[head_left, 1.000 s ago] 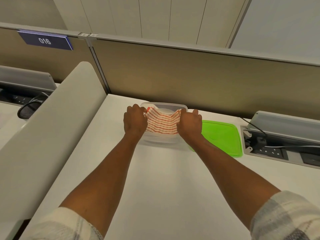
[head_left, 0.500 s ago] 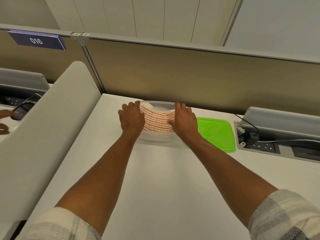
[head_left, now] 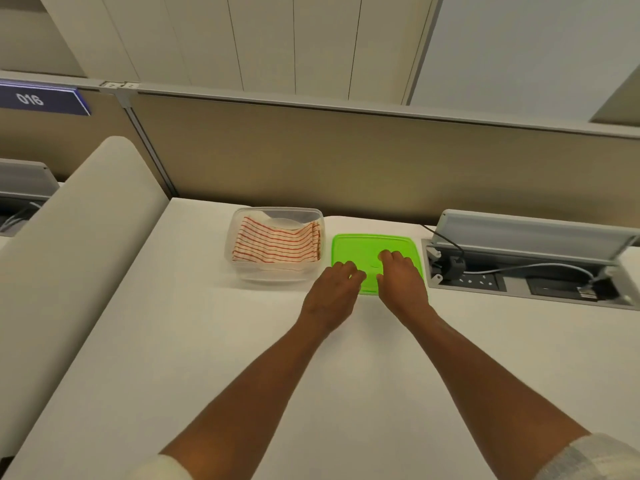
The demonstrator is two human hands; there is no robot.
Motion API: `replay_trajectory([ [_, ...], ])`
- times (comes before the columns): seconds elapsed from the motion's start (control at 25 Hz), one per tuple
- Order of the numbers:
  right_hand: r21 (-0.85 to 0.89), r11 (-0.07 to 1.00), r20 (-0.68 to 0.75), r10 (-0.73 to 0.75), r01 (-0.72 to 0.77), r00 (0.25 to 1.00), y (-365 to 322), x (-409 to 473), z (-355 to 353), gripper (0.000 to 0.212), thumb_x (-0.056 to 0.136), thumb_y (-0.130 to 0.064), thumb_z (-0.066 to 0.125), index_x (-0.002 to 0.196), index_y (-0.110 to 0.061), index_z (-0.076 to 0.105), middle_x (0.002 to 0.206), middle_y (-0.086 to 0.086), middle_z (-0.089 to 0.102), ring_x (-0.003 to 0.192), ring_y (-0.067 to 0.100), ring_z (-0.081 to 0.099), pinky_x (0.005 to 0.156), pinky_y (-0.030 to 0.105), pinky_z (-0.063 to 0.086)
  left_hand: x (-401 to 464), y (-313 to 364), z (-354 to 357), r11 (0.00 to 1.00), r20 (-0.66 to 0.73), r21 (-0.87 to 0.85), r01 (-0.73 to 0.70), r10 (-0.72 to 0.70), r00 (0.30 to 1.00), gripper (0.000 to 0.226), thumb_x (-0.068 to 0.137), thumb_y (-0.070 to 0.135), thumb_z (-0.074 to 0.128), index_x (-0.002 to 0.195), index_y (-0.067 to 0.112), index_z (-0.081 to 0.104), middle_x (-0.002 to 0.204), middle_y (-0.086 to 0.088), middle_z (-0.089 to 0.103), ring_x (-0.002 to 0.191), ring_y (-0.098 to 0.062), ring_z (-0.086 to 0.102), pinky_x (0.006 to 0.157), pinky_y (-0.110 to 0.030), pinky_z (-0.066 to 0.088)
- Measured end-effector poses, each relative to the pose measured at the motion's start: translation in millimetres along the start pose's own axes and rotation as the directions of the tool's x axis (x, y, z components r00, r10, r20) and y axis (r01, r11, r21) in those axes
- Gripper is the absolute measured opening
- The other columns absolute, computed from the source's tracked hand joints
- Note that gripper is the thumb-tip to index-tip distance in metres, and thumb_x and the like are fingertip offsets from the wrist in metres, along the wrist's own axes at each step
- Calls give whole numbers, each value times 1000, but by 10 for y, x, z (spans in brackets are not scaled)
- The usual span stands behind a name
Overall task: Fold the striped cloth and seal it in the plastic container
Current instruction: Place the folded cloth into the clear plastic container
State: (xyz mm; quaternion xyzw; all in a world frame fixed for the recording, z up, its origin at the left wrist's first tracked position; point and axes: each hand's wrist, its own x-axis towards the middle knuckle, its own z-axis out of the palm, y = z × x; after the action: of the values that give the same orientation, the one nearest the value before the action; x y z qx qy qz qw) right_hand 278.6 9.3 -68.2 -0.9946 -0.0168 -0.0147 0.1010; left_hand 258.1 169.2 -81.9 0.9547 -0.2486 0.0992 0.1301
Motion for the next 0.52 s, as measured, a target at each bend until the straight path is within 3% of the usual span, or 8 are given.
replay_trajectory([
  [0.08, -7, 1000, 73, 4, -4, 997, 236, -113, 15, 41, 86, -6, 60, 126, -10, 52, 117, 14, 59, 103, 36, 55, 83, 44, 49, -13, 118, 126, 995, 179, -5, 96, -93, 979, 36, 91, 10, 52, 127, 13, 54, 123, -10, 58, 106, -31, 56, 85, -43, 46],
  [0.16, -42, 999, 122, 16, -11, 992, 434, -204, 35, 46, 86, -3, 57, 130, -13, 52, 121, 12, 59, 106, 35, 54, 86, 42, 49, -20, 179, 223, 989, 249, 77, 123, -139, 959, 37, 93, 10, 47, 130, 14, 50, 126, -9, 55, 112, -31, 52, 88, -42, 42],
  [0.4, -101, 995, 191, 14, 5, 981, 764, -332, 101, 46, 89, 0, 50, 132, -16, 52, 125, 9, 56, 111, 33, 50, 88, 40, 46, 43, 275, 276, 970, 206, 202, 136, -178, 962, 31, 93, 0, 36, 117, 11, 53, 110, -10, 57, 103, -31, 55, 87, -42, 39],
  [0.52, -114, 993, 174, 2, 18, 985, 842, -372, 85, 43, 87, 3, 50, 126, -14, 53, 120, 9, 56, 107, 32, 50, 83, 39, 46, -3, 281, 240, 959, 136, 271, 77, -117, 984, 32, 89, 0, 37, 109, 12, 58, 99, -5, 59, 92, -27, 57, 83, -40, 43],
])
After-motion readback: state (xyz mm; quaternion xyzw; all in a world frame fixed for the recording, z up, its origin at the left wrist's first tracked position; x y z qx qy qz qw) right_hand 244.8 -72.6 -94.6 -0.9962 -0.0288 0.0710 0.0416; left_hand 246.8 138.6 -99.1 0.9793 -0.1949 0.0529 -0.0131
